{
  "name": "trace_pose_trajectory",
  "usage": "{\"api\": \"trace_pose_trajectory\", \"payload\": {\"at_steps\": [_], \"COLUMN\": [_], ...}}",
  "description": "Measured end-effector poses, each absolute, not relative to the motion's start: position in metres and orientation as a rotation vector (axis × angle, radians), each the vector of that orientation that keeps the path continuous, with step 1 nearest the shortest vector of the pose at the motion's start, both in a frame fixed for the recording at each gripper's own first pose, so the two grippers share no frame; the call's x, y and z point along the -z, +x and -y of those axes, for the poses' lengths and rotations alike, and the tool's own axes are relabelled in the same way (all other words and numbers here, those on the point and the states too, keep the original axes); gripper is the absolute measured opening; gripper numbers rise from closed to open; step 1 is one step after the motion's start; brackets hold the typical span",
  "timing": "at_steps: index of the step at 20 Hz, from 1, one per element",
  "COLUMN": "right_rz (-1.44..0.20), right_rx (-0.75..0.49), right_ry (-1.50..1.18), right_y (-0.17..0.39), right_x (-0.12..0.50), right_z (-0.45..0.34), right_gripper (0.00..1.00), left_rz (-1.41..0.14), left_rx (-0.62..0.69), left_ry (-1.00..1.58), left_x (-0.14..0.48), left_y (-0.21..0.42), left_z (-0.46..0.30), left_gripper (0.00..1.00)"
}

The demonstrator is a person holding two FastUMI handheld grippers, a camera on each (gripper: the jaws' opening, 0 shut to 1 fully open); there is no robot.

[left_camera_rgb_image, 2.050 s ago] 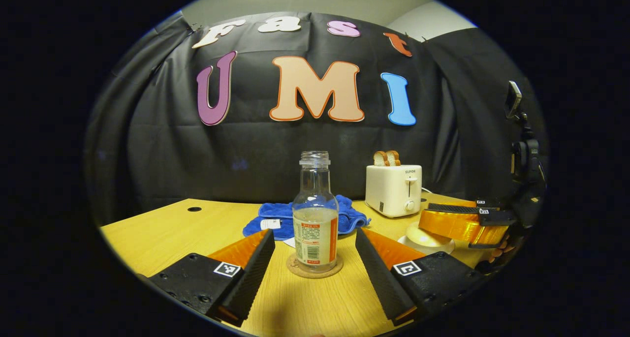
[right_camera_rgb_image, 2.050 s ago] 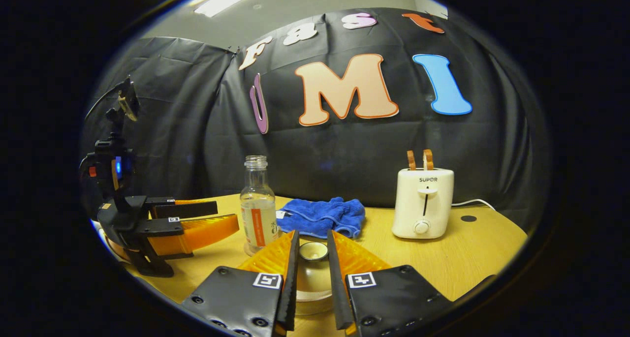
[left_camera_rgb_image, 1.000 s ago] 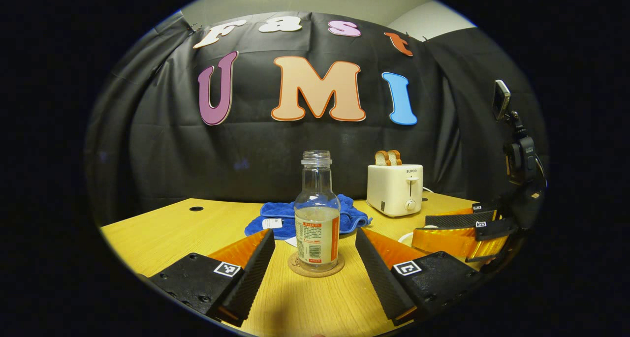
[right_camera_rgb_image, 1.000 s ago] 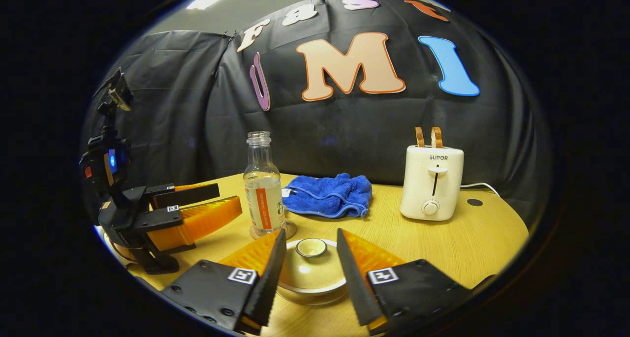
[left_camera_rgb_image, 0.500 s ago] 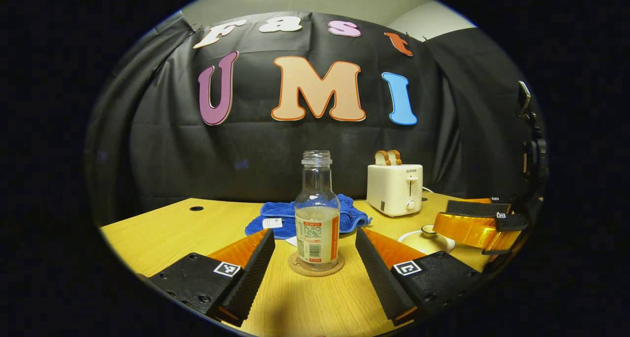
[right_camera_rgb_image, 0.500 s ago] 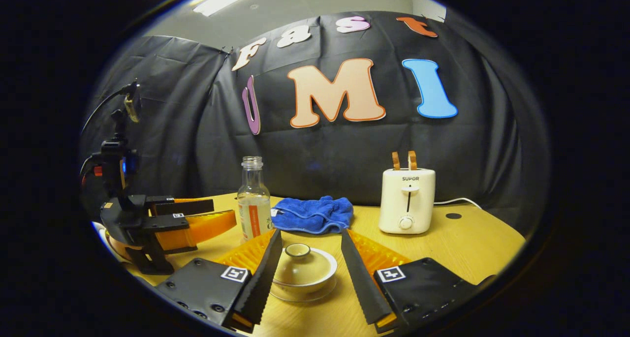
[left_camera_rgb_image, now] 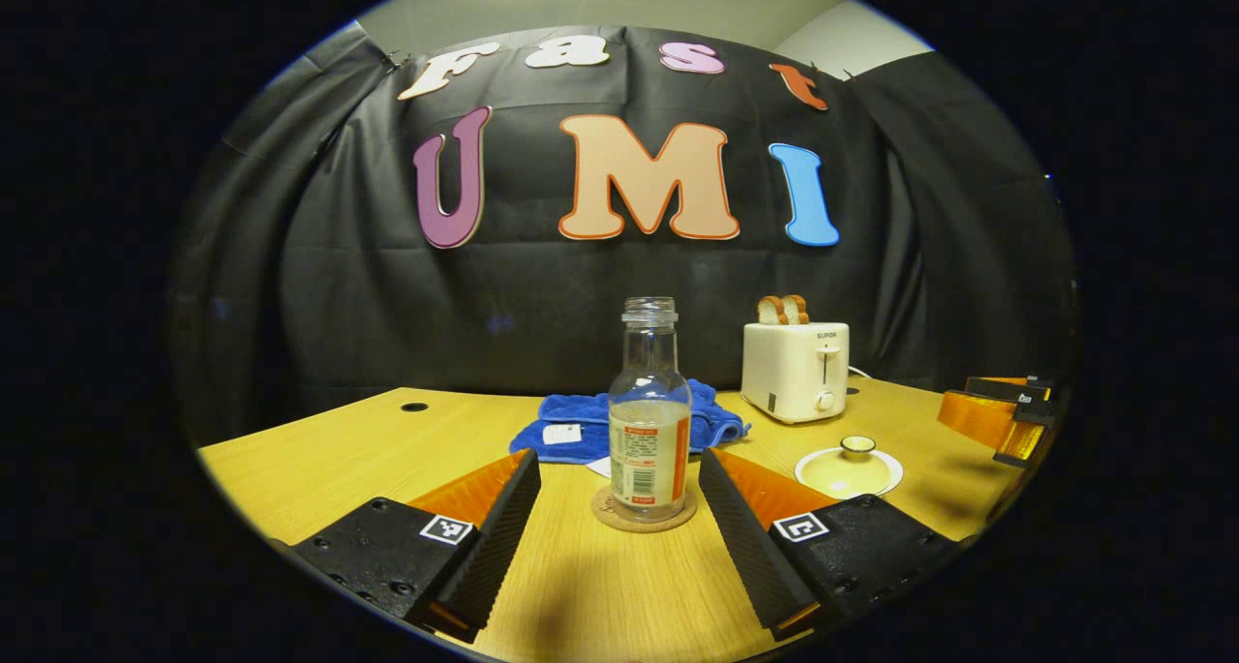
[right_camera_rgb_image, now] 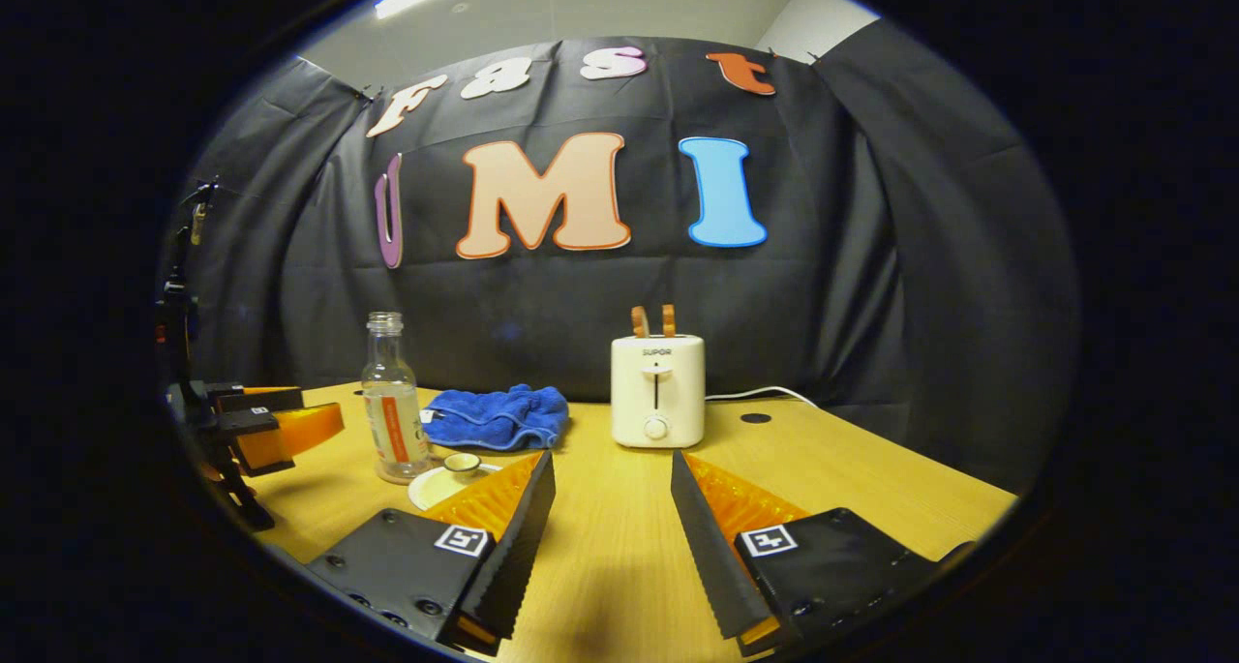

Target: Open the teacup lid with one hand, grasp the water bottle and pour water into the teacup with the other hand; after pouring, place the water bottle on the coaster and then close the teacup lid.

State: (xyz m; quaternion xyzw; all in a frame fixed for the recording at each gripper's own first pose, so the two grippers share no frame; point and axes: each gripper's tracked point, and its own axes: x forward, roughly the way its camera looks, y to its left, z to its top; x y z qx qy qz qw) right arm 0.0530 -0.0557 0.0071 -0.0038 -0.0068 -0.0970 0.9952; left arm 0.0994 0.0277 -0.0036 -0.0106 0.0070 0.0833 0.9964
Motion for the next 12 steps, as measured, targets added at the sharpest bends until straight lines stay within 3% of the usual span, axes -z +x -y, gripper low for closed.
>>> {"api": "trace_pose_trajectory", "payload": {"at_steps": [12], "right_rz": [0.015], "right_rx": [0.217], "right_ry": [-0.009], "right_y": [0.0482], "right_x": [-0.0065], "right_z": [0.0613], "right_gripper": [0.79], "left_rz": [-0.015], "left_rx": [-0.155], "left_ry": [-0.022], "left_x": [0.0041], "left_y": [0.0988], "left_z": [-0.0256], "left_gripper": [0.96]}}
